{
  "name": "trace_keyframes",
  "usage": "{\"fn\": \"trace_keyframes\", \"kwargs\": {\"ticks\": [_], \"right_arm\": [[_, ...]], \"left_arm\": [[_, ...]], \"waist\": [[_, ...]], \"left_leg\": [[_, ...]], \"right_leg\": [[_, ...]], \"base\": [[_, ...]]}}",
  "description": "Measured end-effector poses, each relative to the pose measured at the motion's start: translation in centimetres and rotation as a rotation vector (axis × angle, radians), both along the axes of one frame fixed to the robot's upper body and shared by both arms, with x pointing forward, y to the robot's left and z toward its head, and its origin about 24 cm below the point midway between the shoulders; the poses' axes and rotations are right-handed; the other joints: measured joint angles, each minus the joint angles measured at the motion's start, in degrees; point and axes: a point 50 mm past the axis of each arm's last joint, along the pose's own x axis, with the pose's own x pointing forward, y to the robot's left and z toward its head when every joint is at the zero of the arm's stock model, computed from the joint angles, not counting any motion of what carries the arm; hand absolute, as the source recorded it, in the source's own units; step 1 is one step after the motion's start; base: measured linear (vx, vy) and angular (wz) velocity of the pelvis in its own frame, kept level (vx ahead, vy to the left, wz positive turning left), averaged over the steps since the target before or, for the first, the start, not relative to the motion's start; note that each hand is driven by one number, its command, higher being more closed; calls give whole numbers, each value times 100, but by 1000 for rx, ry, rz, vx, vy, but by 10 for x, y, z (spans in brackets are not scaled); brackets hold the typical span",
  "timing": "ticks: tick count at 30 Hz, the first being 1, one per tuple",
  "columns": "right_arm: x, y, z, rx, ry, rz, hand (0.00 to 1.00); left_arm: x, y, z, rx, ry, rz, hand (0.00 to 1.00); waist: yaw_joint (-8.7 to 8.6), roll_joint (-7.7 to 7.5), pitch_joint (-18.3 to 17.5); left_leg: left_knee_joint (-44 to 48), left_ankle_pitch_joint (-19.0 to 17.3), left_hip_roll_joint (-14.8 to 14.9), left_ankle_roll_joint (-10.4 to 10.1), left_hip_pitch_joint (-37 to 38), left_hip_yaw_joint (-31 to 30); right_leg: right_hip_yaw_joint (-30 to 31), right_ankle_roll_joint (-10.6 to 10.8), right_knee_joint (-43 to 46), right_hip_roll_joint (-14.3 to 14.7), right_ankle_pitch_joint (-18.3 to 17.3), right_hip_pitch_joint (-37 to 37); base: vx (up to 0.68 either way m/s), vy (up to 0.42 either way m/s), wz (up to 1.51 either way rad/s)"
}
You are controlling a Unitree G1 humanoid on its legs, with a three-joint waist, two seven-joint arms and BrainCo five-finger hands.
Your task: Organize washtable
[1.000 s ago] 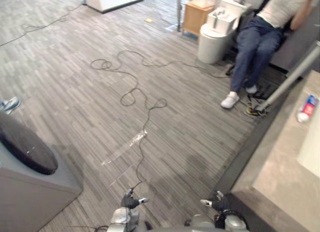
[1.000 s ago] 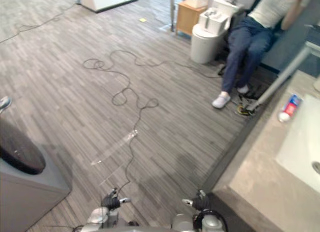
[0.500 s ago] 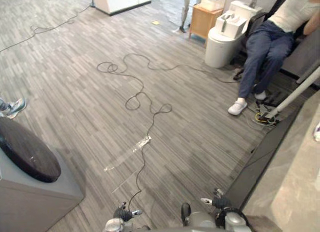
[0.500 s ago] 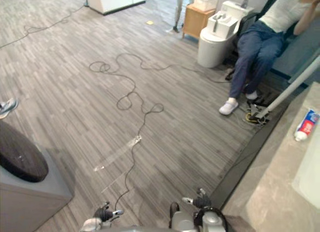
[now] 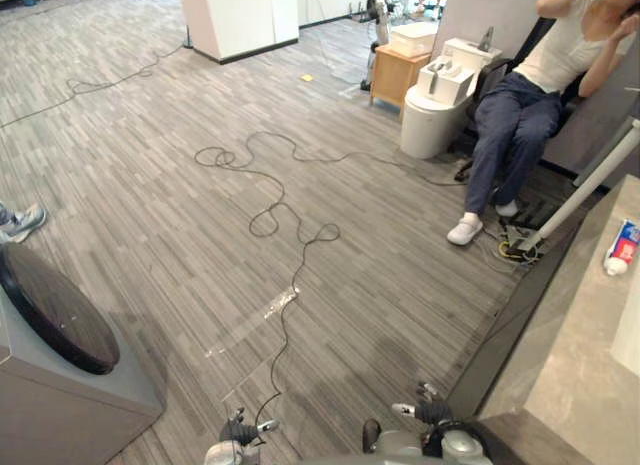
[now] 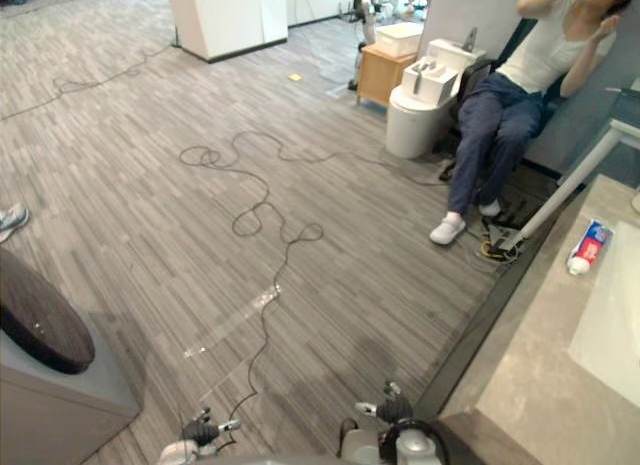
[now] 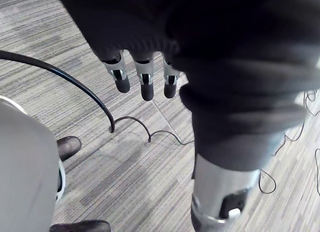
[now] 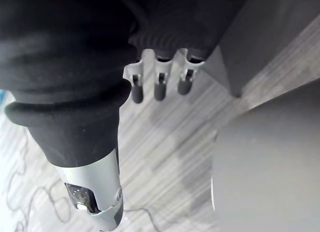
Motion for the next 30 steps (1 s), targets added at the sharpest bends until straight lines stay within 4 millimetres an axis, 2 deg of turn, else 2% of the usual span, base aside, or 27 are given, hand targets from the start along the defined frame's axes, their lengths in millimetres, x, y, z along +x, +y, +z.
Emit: {"fn": "trace_keyframes", "kwargs": {"ticks": [3, 5, 7, 8, 10, 11, 13, 14, 15, 16, 17, 18, 20, 23, 24, 25, 26, 29, 30], "right_arm": [[1, 2, 1, 7, -8, 1, 0], [3, 3, 2, 7, -14, 4, 0], [4, 4, 3, 13, -22, 0, 0], [5, 4, 3, 16, -25, -1, 0], [8, 5, 5, 19, -42, 1, 0], [8, 5, 5, 21, -49, -5, 0], [9, -2, 6, 5, -51, 0, 0], [9, -3, 7, 1, -51, 3, 0], [9, -2, 6, -2, -45, 14, 0], [8, 1, 6, -2, -41, 24, 0], [9, -1, 7, -10, -46, 27, 0], [9, -4, 7, -23, -39, 22, 0], [6, -4, 6, -26, -32, 16, 0], [6, -2, 6, -20, -31, 11, 0], [6, -2, 5, -19, -31, 10, 0], [4, -4, 5, -22, -25, 7, 0], [3, -10, 5, -39, -24, 9, 0], [-4, 4, 2, 2, -8, -5, 0], [-8, 11, 0, 21, 4, -7, 0]], "left_arm": [[2, 3, 1, 7, -8, -2, 0], [2, 2, 1, 6, -7, -2, 0], [3, 3, 1, 9, -9, -5, 0], [3, 5, 2, 13, -7, -8, 0], [1, 5, 1, 16, 2, -14, 0], [-2, 6, 0, 19, 14, -16, 0], [-4, 0, -1, 4, 17, -15, 0], [-2, 0, 0, 2, 9, -6, 0], [-1, 1, 1, 1, -5, 12, 0], [1, 2, 3, 1, -26, 34, 0], [2, 1, 4, -1, -36, 41, 0], [6, -1, 6, -6, -59, 42, 0], [8, -1, 7, -6, -70, 43, 0], [17, 1, 11, 1, -109, 46, 0], [20, 1, 12, 2, -119, 44, 0], [22, -4, 12, -8, -128, 35, 0], [20, -7, 10, -18, -119, 31, 0], [26, 3, 12, 13, -121, 7, 0], [31, 6, 14, 25, -133, -4, 0]], "waist": [[21, -74, 49], [14, -1, 95], [-32, -24, 101], [-39, -60, 104], [-145, -72, 97], [-202, -97, 72], [-168, 136, -1], [-145, 159, 25], [-141, 160, 37], [-113, 221, 83], [-71, 263, 120], [46, 352, 168], [98, 321, 185], [185, 234, 224], [203, 212, 234], [208, 254, 220], [222, 391, 189], [164, 4, 38], [260, -132, 2]], "left_leg": [[169, -132, -59, 62, 61, 61], [182, -268, -39, 65, 173, 137], [140, -382, -19, 58, 285, 216], [147, -460, -20, 7, 309, 271], [154, -561, -27, -128, 300, 264], [194, -666, -47, -256, 327, 113], [538, -752, 236, -423, 293, 50], [931, -829, 397, -495, 215, 2], [2221, -981, 809, -504, -155, -241], [3927, -911, 1337, -409, -706, -581], [4614, -940, 1550, -401, -921, -737], [5587, -998, 1794, -333, -1262, -981], [5660, -1002, 1777, -330, -1541, -1101], [4696, -1004, 1600, -324, -2219, -1431], [3904, -977, 1388, -332, -2354, -1759], [2900, -894, 1164, -403, -2364, -2304], [2556, -237, 1068, -442, -2304, -2620], [2565, -585, 774, -313, -2221, -2319], [2634, -753, 756, -306, -2112, -2049]], "right_leg": [[23, 17, 722, -135, -315, -291], [-86, -18, 1302, -162, -379, -543], [-502, -28, 1831, -244, -525, -806], [-802, -112, 2011, -311, -656, -971], [-983, -196, 1869, -300, -699, -1094], [-988, -533, 1603, -239, -685, -1046], [-1151, -558, 1539, -58, -876, -887], [-1180, -552, 1492, 21, -929, -784], [-1188, -578, 1313, 155, -964, -511], [-1092, -633, 1032, 322, -992, -97], [-1009, -679, 952, 426, -1023, 67], [-698, -737, 863, 562, -1136, 408], [-416, -711, 743, 543, -1161, 689], [67, -623, 569, 249, -1194, 973], [317, -485, 560, 94, -1263, 999], [593, -182, 577, 6, -1404, 958], [884, 85, 635, 24, -1538, 931], [1286, 113, 588, -229, -1484, 824], [1579, 150, 676, -275, -1447, 761]], "base": [[90, 32, -7], [34, -2, -30], [52, -9, -32], [50, -29, -27], [116, -67, 3], [316, -123, 29], [382, -102, 21], [410, -118, 4], [501, -168, -26], [478, -167, -47], [482, -37, -102], [359, 58, -113], [353, 106, -102], [349, 231, -84], [237, 351, -89], [256, 466, -119], [208, 427, -101], [220, 308, -53], [232, 266, -74]]}}
